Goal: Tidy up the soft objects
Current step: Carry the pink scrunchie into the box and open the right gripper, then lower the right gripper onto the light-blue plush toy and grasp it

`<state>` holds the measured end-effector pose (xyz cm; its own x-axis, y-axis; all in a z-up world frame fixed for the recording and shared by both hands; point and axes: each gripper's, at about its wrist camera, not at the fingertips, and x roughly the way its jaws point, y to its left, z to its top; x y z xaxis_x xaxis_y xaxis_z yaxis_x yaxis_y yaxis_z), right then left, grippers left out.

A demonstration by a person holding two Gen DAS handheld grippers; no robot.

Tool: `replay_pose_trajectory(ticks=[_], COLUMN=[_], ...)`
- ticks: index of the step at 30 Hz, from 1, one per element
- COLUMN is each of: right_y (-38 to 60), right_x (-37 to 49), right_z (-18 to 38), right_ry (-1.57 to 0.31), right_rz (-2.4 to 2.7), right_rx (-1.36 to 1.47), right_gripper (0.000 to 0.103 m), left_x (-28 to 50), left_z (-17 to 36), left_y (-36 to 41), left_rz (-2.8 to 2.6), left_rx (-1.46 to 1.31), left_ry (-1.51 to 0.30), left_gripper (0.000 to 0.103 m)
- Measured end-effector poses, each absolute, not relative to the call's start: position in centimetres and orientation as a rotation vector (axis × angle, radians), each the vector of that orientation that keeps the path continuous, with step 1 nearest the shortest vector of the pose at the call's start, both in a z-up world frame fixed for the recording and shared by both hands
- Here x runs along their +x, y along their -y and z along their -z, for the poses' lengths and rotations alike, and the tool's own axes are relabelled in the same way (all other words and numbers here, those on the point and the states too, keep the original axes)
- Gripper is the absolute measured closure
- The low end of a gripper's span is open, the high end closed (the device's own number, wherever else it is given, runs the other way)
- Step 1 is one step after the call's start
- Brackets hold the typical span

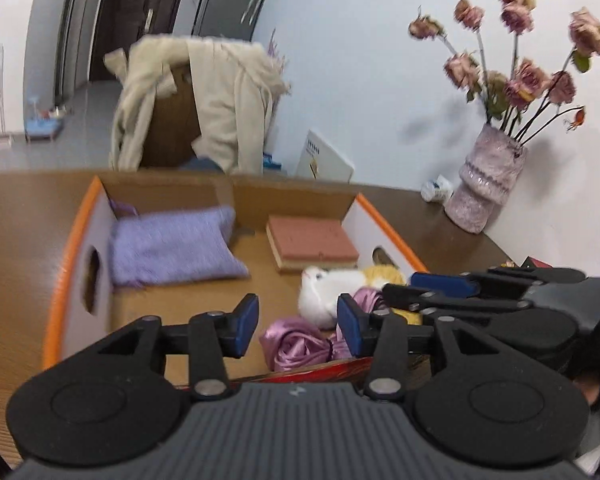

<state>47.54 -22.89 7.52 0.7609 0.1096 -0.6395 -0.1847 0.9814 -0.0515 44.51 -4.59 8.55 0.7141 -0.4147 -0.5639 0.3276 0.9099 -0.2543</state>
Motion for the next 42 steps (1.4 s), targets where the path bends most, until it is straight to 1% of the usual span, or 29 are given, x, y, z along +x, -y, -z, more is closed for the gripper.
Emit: replay_pose_trajectory(ticks=[4, 6, 8, 10, 11, 13, 15, 17, 18, 19, 24, 26, 28, 30, 31, 34, 36, 38, 42], right_y=[24.1, 24.9, 25.6, 26.3, 26.6, 26.9, 27.2, 27.2, 27.2, 27.3, 27.1, 27.0, 26.6, 26.0, 25.8, 25.3, 24.8, 24.6, 25.5], right_x=[43.9, 41.9, 39.7, 37.6, 36.7, 35.1, 33.1, 30.8, 29.7, 28.6, 23.5, 21.6, 19.7, 17.7, 16.8, 14.9, 14.4, 14.2, 15.0], right_z=[-11.9, -13.9, -15.7, -17.1, -17.6, -18.3, -18.7, -18.7, -18.7, -18.5, -16.2, -14.6, -12.7, -10.7, -9.7, -6.7, -5.0, -4.1, -4.2], right_ry=[-0.601, -0.555, -0.511, -0.476, -0.464, -0.444, -0.424, -0.392, -0.375, -0.361, -0.322, -0.312, -0.309, -0.306, -0.314, -0.403, -0.464, -0.482, -0.49], right_rz=[-0.186, -0.199, -0.208, -0.218, -0.224, -0.24, -0.248, -0.271, -0.288, -0.306, -0.362, -0.372, -0.363, -0.339, -0.336, -0.375, -0.373, -0.345, -0.317], right_rx=[-0.103, -0.096, -0.096, -0.096, -0.096, -0.094, -0.096, -0.106, -0.1, -0.089, -0.061, -0.031, -0.039, -0.066, -0.057, -0.005, -0.043, -0.084, -0.035], right_gripper=[0.074, 0.074, 0.071, 0.066, 0.065, 0.064, 0.063, 0.06, 0.054, 0.05, 0.048, 0.046, 0.039, 0.038, 0.036, 0.035, 0.035, 0.035, 0.035], left_x=[41.2, 38.8, 36.5, 33.9, 32.8, 30.0, 27.1, 24.4, 23.2, 21.9, 16.6, 14.8, 13.3, 12.1, 11.7, 11.4, 12.1, 13.0, 13.8], left_z=[-12.4, -13.9, -15.2, -16.4, -16.9, -17.9, -18.3, -18.0, -17.8, -17.3, -13.6, -11.6, -9.7, -7.8, -6.9, -4.8, -4.2, -3.9, -3.4], left_y=[3.6, 2.7, 1.8, 0.9, 0.4, -0.6, -1.4, -2.1, -2.4, -2.7, -3.3, -3.7, -4.0, -4.6, -4.7, -5.4, -6.1, -6.6, -5.7], left_rz=[0.389, 0.352, 0.304, 0.282, 0.282, 0.269, 0.254, 0.243, 0.236, 0.222, 0.182, 0.172, 0.161, 0.151, 0.152, 0.154, 0.144, 0.145, 0.16], left_rx=[-0.053, 0.004, 0.033, 0.033, 0.03, 0.021, 0.019, 0.014, 0.01, 0.005, -0.02, -0.058, -0.103, -0.128, -0.136, -0.131, -0.171, -0.22, -0.206], left_ry=[-0.568, -0.513, -0.468, -0.421, -0.398, -0.353, -0.303, -0.263, -0.254, -0.247, -0.239, -0.267, -0.302, -0.346, -0.375, -0.438, -0.463, -0.485, -0.501], left_gripper=[0.045, 0.044, 0.039, 0.033, 0.031, 0.023, 0.02, 0.017, 0.016, 0.014, 0.008, 0.007, 0.007, 0.007, 0.007, 0.007, 0.007, 0.007, 0.007])
